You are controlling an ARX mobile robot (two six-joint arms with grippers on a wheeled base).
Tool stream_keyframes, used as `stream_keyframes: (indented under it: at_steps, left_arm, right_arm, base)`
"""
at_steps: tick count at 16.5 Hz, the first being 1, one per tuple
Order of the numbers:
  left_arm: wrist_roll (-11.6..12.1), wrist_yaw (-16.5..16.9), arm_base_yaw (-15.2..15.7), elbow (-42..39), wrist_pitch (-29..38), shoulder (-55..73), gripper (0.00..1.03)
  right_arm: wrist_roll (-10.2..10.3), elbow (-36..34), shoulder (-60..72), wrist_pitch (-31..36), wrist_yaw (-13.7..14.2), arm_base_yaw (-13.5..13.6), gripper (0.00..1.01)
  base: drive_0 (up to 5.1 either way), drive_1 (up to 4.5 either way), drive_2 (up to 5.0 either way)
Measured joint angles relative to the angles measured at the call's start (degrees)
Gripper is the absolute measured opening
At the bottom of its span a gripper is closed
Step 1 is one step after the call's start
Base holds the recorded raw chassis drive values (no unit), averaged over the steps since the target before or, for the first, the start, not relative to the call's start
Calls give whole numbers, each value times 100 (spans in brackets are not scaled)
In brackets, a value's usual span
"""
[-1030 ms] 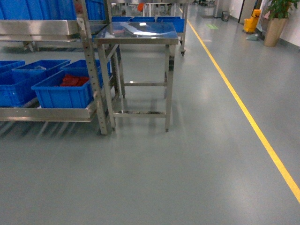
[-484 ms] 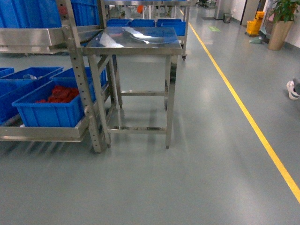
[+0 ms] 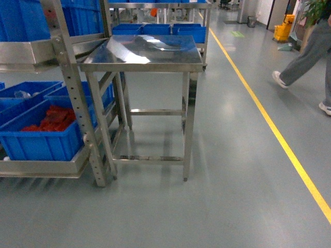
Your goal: Sort blue parts and orange caps into right shelf containers
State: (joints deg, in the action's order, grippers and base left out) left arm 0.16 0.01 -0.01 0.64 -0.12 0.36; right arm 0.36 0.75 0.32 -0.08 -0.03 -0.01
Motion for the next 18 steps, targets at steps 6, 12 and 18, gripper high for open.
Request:
stream_keyframes:
  at_steps: [6,12,18]
  left_arm:
    - [0,-4,0,0,-13,0,40]
    - [0,-2,0,0,-17,0,40]
    - [2,4,0,0,-63,2,40]
  right_arm:
    - [0,0,0,4,0,0,43]
    - [0,0,0,-4,0,0,43]
    - [0,0,0,-31,20,0,43]
  base:
    - [0,433,-433]
    - [0,433,-433]
    - [-81,387,-304]
